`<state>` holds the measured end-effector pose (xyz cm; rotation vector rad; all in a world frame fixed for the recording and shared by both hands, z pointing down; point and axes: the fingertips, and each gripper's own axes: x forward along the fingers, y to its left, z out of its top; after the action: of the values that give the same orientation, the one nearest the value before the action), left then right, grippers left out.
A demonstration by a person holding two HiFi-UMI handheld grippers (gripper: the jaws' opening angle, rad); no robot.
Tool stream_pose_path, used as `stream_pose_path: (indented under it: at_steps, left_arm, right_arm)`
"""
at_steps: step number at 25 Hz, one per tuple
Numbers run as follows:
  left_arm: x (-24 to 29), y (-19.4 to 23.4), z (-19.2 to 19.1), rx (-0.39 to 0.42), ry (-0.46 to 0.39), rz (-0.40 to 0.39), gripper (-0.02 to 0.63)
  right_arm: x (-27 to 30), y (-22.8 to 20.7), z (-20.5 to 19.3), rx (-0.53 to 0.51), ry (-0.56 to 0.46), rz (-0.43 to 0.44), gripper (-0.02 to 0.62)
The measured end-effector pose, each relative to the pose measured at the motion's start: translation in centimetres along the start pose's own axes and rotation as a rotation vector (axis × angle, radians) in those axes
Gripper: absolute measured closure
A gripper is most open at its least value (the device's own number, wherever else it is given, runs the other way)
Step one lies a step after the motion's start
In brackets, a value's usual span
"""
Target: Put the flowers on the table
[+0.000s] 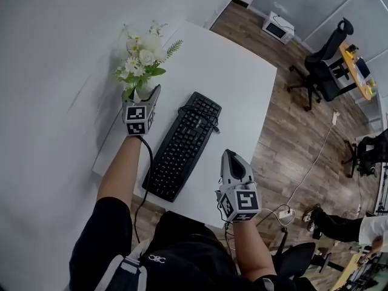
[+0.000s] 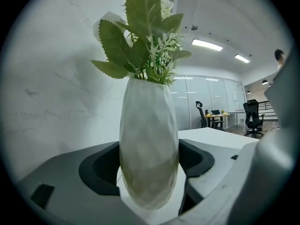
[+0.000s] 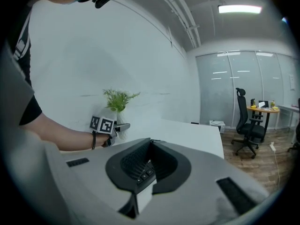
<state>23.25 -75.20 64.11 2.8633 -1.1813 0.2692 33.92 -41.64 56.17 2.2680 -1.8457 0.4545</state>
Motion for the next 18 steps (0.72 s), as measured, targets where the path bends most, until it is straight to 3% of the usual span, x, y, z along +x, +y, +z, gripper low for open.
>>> stream_pose_path:
  at_steps: [4, 16, 18]
  left_arm:
    - [1.1, 0.5, -1.7, -0.007, 0.025, -0.003, 0.225]
    - [2.1, 0.7, -1.8, -0.007, 0.034, -0.021, 0.224]
    - [1.9, 1.0, -2.2, -0.026, 0.069, 0.001, 0.186]
  right_arm:
    - [0.6, -0.2, -0.3, -0.003, 0.022, -0.003, 0.591]
    - [0.6, -1.6, 0.2, 0.001, 0.042, -0.015, 0.591]
    - [0.5, -1.4, 0.3, 0.002, 0.044, -0.012, 0.591]
